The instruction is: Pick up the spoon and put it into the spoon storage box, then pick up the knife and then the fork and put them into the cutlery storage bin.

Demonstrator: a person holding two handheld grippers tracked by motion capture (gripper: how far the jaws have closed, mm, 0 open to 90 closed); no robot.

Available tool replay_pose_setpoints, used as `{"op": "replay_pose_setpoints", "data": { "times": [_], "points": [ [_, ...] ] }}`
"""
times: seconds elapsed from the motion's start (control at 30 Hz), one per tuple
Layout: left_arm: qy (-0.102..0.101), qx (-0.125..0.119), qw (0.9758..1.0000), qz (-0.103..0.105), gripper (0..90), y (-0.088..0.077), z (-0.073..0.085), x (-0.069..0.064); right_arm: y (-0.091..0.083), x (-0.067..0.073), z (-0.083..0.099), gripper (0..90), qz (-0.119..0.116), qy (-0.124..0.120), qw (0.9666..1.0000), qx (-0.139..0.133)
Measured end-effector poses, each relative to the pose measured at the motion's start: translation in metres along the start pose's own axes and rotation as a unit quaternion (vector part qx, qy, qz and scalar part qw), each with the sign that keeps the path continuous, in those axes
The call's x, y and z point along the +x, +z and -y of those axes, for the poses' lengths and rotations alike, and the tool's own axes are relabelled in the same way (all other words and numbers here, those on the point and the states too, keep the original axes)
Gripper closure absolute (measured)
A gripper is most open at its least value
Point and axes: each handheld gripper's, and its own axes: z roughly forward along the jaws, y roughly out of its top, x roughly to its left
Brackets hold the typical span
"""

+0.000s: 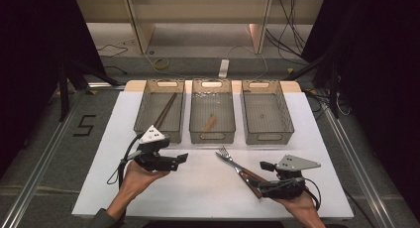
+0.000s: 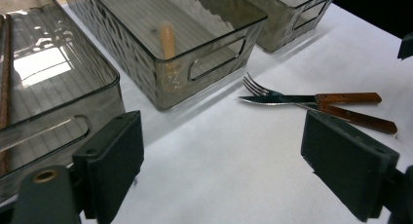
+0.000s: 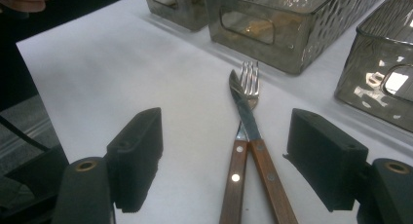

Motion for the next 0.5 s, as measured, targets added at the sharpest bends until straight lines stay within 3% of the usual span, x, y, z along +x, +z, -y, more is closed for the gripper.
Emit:
{"op": "replay_pose_setpoints", "data": {
  "times": [0.1,0.33,0.5],
  "points": [
    [0.004,-0.004,1.0000,-0.005,15.5,-0.003,0.003,-0.001,0.003,0.001,-0.002,29.7,0.001,-0.007,0.9999,0.010],
    [-0.013,-0.019,0.9997,0.002,15.3,-0.012,0.008,0.002,0.006,0.000,-0.007,29.7,0.009,-0.013,0.9995,0.028],
    [-0.013,-0.023,0.9996,0.008,15.0,-0.014,0.013,0.001,0.008,-0.006,-0.014,29.6,0.024,-0.011,0.9987,0.043]
  ]
}}
